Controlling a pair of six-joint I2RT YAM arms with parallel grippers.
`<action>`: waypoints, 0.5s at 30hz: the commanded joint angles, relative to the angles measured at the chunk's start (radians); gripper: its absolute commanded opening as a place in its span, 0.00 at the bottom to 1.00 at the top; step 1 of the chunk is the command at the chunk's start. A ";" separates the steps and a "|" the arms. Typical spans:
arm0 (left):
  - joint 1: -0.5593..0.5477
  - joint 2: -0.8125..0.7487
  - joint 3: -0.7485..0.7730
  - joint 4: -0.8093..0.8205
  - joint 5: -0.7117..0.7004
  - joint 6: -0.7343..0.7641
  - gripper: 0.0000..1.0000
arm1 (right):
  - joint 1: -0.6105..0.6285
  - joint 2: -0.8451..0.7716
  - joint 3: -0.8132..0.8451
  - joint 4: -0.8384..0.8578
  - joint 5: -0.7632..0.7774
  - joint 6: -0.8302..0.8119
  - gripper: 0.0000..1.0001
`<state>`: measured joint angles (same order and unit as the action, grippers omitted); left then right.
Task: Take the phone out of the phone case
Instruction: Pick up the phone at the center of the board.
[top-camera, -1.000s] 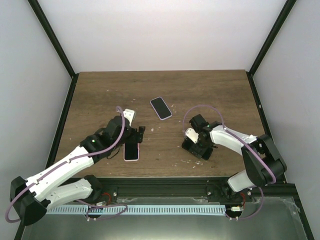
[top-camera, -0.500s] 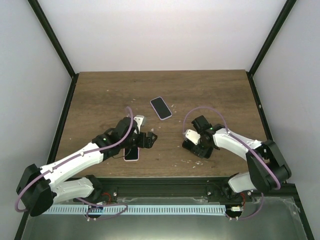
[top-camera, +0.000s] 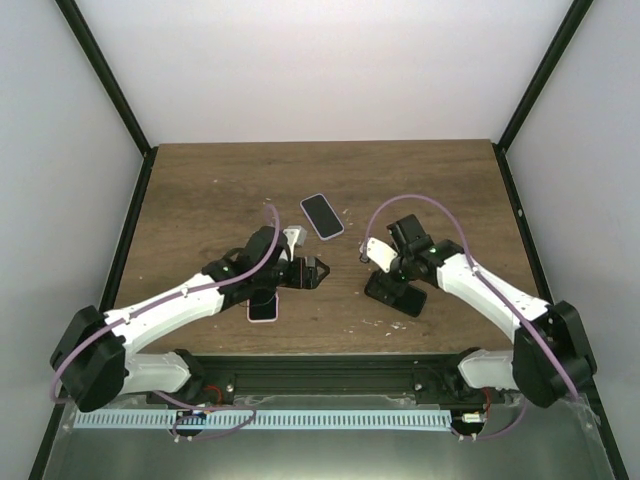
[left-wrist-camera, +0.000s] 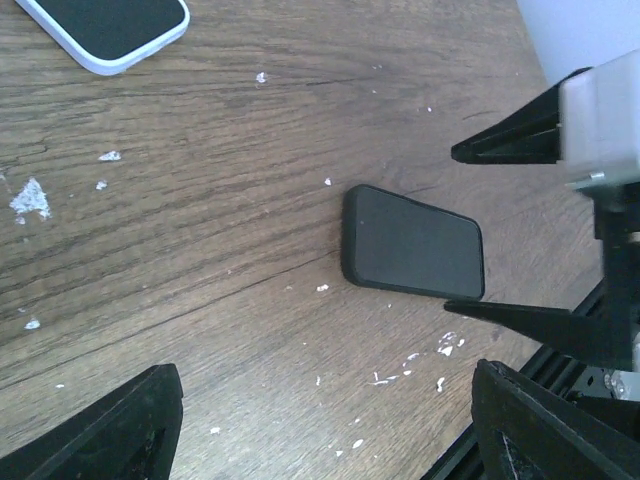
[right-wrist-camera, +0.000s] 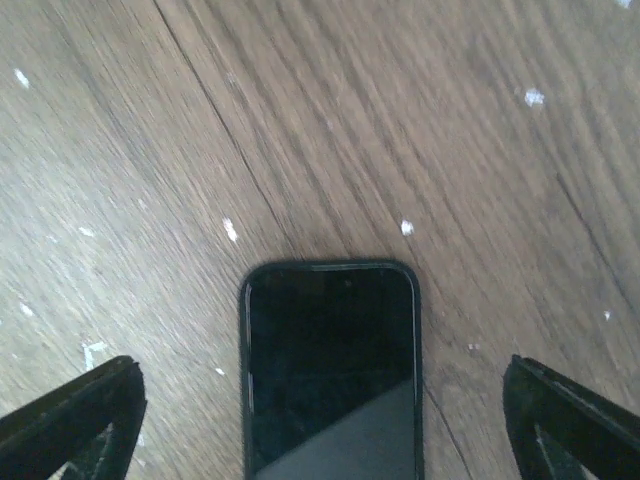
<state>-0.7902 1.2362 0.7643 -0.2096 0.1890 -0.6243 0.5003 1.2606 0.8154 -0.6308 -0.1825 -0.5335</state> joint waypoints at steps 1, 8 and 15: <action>0.002 0.015 0.047 0.032 0.040 -0.027 0.80 | -0.017 0.065 0.036 -0.096 0.134 -0.057 1.00; 0.003 -0.014 -0.002 0.042 0.030 -0.010 0.81 | -0.088 0.144 0.037 -0.200 0.177 -0.140 1.00; 0.003 -0.015 -0.012 0.035 0.032 0.012 0.81 | -0.090 0.208 0.033 -0.208 0.196 -0.133 1.00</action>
<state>-0.7902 1.2346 0.7624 -0.1928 0.2119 -0.6277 0.4149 1.4445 0.8230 -0.8127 -0.0174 -0.6510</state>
